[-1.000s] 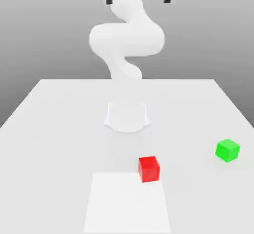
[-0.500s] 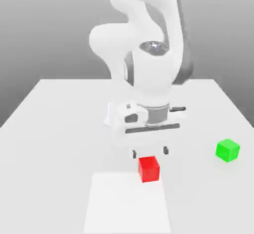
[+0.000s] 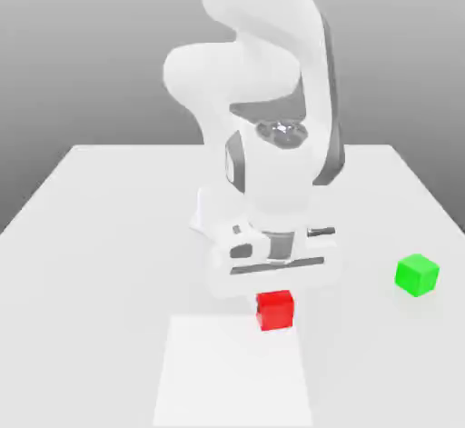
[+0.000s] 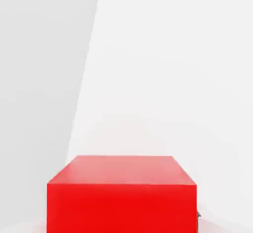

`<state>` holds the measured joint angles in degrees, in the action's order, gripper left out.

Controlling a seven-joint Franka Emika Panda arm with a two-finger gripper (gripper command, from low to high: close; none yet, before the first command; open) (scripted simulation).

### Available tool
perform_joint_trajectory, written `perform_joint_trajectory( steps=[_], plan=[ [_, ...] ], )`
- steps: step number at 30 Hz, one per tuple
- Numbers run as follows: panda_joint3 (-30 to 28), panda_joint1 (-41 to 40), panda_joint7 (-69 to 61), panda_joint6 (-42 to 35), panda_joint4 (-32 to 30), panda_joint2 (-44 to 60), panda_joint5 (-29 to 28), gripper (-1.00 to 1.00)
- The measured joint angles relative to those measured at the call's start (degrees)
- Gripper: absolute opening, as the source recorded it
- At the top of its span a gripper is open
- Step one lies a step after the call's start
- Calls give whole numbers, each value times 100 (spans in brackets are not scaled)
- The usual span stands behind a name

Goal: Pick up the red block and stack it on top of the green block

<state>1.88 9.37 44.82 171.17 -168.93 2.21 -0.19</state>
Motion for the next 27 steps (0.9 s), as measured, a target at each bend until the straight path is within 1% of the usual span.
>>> perform_joint_trajectory(
  steps=[4, 5, 10, 17, 19, 21, 23, 24, 27],
  plan=[
    [14, 11, -56, -699, -117, -814, 94, -100],
    [77, 117, -141, -829, -89, -917, 105, -100],
    [688, 1100, -949, -1267, 311, -967, 194, -100],
    [1720, 2484, -2225, -1777, 917, -883, 455, -100],
    [1922, 2725, -2321, -1627, 1053, -587, 297, -100],
    [1935, 2757, -2118, -1295, 1100, -184, -62, -100],
    [1749, 2828, -1802, -925, 1130, 244, -521, -100],
    [1637, 2891, -1654, -766, 1142, 427, -730, 100],
    [1637, 2891, -1654, -766, 1142, 427, -730, 100]
  ],
)
